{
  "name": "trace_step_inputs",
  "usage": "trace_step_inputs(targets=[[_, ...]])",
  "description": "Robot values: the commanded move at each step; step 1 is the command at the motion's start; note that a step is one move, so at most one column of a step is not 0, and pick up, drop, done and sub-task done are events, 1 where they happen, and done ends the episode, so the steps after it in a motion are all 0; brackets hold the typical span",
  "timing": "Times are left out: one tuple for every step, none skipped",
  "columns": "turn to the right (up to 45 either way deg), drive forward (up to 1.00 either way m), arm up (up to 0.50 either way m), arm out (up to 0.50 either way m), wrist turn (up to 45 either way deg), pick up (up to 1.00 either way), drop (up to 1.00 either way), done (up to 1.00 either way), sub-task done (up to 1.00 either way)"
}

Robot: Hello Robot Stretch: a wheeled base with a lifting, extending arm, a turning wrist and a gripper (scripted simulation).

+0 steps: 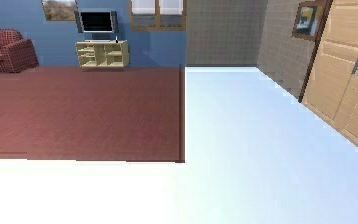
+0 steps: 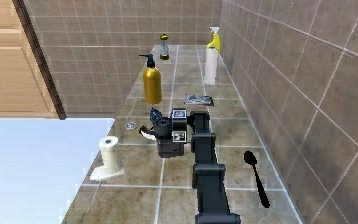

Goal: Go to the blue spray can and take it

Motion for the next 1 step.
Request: trace_step_inputs(targets=[[0.0, 0.0, 0.0, 0.0, 0.0, 1.0, 0.0, 0.0, 0.0]])
